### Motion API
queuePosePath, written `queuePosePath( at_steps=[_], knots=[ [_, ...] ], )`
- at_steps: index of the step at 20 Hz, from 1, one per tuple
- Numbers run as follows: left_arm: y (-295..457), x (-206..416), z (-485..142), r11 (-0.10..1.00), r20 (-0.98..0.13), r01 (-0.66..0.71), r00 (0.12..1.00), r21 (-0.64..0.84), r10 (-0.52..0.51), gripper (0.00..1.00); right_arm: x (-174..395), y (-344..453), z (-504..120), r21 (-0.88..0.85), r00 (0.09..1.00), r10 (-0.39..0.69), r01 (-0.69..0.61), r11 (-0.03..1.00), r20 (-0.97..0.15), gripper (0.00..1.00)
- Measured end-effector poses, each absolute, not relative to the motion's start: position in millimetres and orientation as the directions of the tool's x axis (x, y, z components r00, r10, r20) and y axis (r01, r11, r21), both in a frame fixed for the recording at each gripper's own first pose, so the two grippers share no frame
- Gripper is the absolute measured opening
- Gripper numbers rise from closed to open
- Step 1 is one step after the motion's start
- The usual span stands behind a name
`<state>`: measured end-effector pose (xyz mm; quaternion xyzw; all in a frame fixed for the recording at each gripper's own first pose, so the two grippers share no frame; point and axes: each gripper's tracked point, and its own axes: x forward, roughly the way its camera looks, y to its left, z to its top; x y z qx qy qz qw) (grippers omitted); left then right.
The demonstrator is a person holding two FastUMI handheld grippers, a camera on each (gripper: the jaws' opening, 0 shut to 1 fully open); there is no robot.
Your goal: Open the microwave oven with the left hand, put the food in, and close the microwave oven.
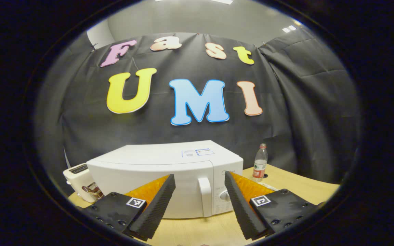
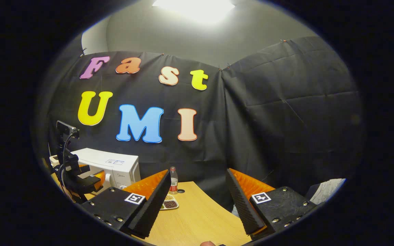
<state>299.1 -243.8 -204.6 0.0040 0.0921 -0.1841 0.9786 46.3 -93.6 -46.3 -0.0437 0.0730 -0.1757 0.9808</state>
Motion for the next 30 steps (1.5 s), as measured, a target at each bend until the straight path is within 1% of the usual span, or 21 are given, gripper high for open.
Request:
queuePosePath(
  at_steps=[3, 4, 9, 10, 11, 12, 13, 14, 16, 17, 18, 19, 21, 23, 24, 25, 26, 27, 28, 29, 30],
  knots=[
    [-258, 315, -230, 0.928, -0.217, 0.371, 0.905, -0.022, -0.367, 0.94, 41, -99, -45, -0.139, 0.914, -0.383, 0.366, 0.920, -0.135, 0.97],
    [-264, 320, -237, 0.926, -0.227, 0.377, 0.900, -0.023, -0.372, 0.96, 39, -101, -48, -0.144, 0.909, -0.393, 0.374, 0.916, -0.141, 0.97],
    [-279, 331, -277, 0.927, -0.296, 0.373, 0.883, -0.029, -0.364, 0.96, 33, -104, -51, -0.169, 0.896, -0.415, 0.390, 0.905, -0.160, 0.97],
    [-282, 333, -286, 0.928, -0.313, 0.371, 0.878, -0.033, -0.362, 0.91, 32, -105, -50, -0.174, 0.895, -0.417, 0.391, 0.904, -0.159, 0.97],
    [-281, 334, -293, 0.931, -0.329, 0.364, 0.875, -0.032, -0.354, 0.92, 32, -106, -50, -0.178, 0.894, -0.419, 0.391, 0.903, -0.159, 0.98],
    [-279, 334, -298, 0.933, -0.342, 0.358, 0.873, -0.031, -0.347, 0.81, 30, -107, -49, -0.180, 0.894, -0.420, 0.392, 0.902, -0.157, 0.98],
    [-278, 335, -300, 0.936, -0.350, 0.350, 0.874, -0.029, -0.338, 0.73, 29, -109, -48, -0.182, 0.893, -0.422, 0.394, 0.901, -0.155, 0.98],
    [-274, 336, -301, 0.940, -0.348, 0.339, 0.879, -0.025, -0.326, 0.70, 27, -111, -48, -0.182, 0.892, -0.423, 0.395, 0.900, -0.156, 0.98],
    [-272, 337, -302, 0.944, -0.349, 0.330, 0.882, -0.024, -0.317, 0.48, 25, -113, -47, -0.181, 0.892, -0.425, 0.397, 0.900, -0.156, 0.98],
    [-273, 333, -300, 0.939, -0.350, 0.342, 0.876, -0.036, -0.332, 0.48, 23, -113, -46, -0.181, 0.892, -0.424, 0.397, 0.900, -0.155, 0.98],
    [-275, 335, -300, 0.939, -0.349, 0.343, 0.876, -0.030, -0.331, 0.40, 22, -114, -45, -0.180, 0.893, -0.423, 0.396, 0.901, -0.155, 0.98],
    [-276, 333, -302, 0.938, -0.357, 0.347, 0.875, -0.013, -0.328, 0.35, 21, -115, -44, -0.179, 0.893, -0.423, 0.396, 0.901, -0.153, 0.98],
    [-277, 333, -301, 0.935, -0.355, 0.355, 0.873, -0.006, -0.334, 0.37, 17, -117, -41, -0.179, 0.895, -0.421, 0.394, 0.901, -0.150, 0.97],
    [-277, 332, -302, 0.934, -0.357, 0.356, 0.873, 0.002, -0.332, 0.30, 12, -119, -39, -0.180, 0.896, -0.419, 0.393, 0.902, -0.146, 0.97],
    [-277, 334, -302, 0.935, -0.362, 0.354, 0.874, 0.013, -0.325, 0.24, 8, -120, -38, -0.180, 0.897, -0.418, 0.392, 0.902, -0.146, 0.97],
    [-276, 332, -299, 0.938, -0.361, 0.347, 0.876, 0.010, -0.320, 0.22, 6, -121, -37, -0.178, 0.897, -0.417, 0.391, 0.903, -0.145, 0.98],
    [-276, 331, -298, 0.938, -0.368, 0.346, 0.873, 0.008, -0.319, 0.15, 4, -122, -36, -0.175, 0.898, -0.416, 0.391, 0.904, -0.143, 0.98],
    [-275, 330, -298, 0.939, -0.376, 0.343, 0.871, 0.001, -0.318, 0.15, 3, -123, -34, -0.172, 0.900, -0.414, 0.389, 0.905, -0.140, 0.98],
    [-272, 321, -300, 0.944, -0.405, 0.331, 0.861, -0.013, -0.308, 0.15, 1, -123, -33, -0.171, 0.902, -0.409, 0.386, 0.907, -0.136, 0.97],
    [-266, 305, -302, 0.949, -0.413, 0.314, 0.860, -0.032, -0.299, 0.15, 0, -123, -32, -0.171, 0.905, -0.405, 0.381, 0.908, -0.132, 0.97],
    [-262, 298, -291, 0.948, -0.369, 0.317, 0.878, -0.028, -0.304, 0.15, 0, -124, -32, -0.167, 0.908, -0.398, 0.376, 0.911, -0.128, 0.97]
  ],
)
